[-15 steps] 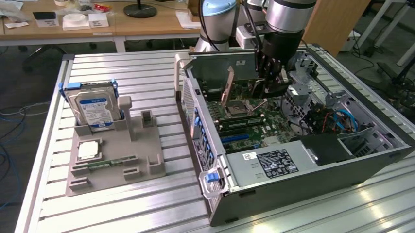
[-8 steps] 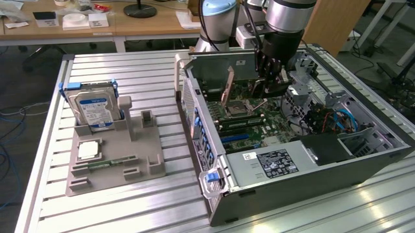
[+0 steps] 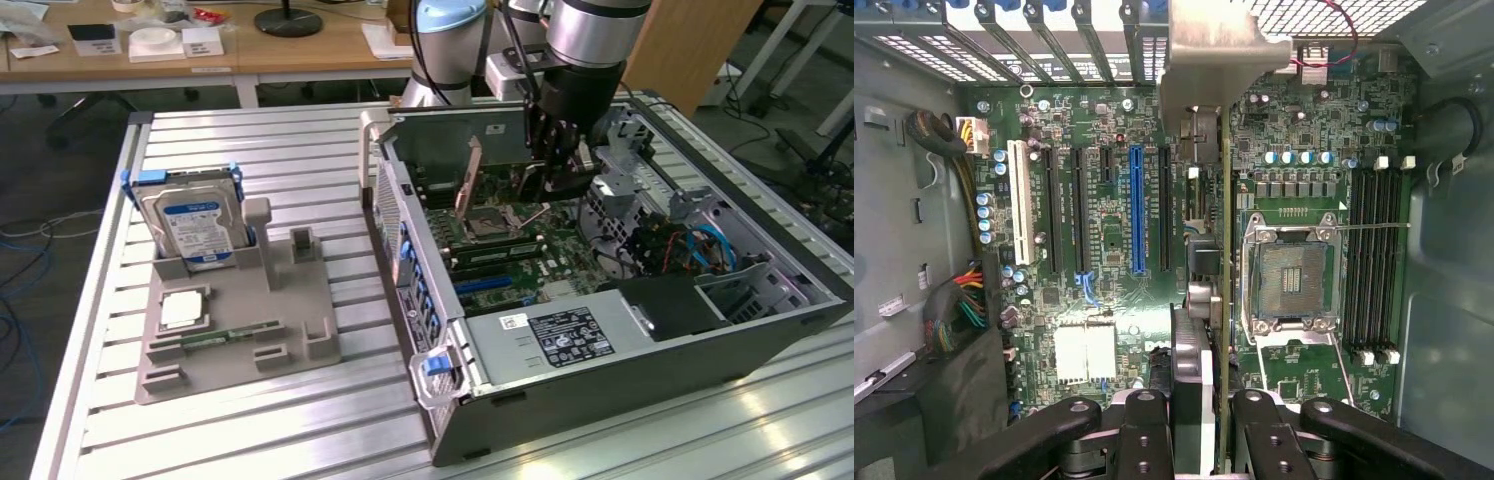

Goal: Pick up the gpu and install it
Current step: 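Insert the gpu into the slot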

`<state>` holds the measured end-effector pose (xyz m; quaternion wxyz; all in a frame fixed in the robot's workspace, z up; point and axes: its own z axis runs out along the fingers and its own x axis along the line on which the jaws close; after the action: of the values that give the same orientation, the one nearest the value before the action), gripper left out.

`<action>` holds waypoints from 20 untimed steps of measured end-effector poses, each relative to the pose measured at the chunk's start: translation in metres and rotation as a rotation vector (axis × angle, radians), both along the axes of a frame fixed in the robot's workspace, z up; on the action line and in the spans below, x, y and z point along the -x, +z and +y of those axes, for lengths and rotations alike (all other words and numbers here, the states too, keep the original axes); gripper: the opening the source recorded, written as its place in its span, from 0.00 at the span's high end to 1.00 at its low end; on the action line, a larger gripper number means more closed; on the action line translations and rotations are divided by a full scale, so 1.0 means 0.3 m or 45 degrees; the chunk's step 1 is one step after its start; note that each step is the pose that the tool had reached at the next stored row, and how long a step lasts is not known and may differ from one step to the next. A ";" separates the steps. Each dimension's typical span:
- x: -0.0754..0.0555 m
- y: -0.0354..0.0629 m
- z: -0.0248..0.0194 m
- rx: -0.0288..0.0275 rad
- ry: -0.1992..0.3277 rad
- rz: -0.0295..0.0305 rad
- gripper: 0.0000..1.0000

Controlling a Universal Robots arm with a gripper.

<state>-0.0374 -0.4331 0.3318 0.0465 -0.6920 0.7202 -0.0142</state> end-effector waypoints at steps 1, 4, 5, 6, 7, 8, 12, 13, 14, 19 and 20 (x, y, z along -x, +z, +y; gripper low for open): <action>0.000 0.000 0.000 0.0000 0.000 0.0000 0.72; 0.000 0.000 0.000 0.0001 0.000 0.0003 0.72; 0.000 0.000 0.000 0.0001 0.002 0.0007 0.72; 0.000 -0.003 0.000 -0.0010 0.006 0.0008 0.72; 0.003 -0.007 0.000 -0.0010 0.007 0.0013 0.72; 0.003 -0.010 0.000 -0.0008 0.008 0.0031 0.72; 0.004 -0.026 0.000 -0.0046 0.007 0.0083 0.72; 0.004 -0.031 0.000 -0.0083 0.007 0.0084 0.72; 0.004 -0.036 0.000 -0.0108 0.007 0.0083 0.72; 0.004 -0.067 0.000 -0.0125 0.008 0.0083 0.72; 0.004 -0.072 0.000 -0.0123 0.008 0.0084 0.72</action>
<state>-0.0386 -0.4331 0.3101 0.0475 -0.6940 0.7183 -0.0083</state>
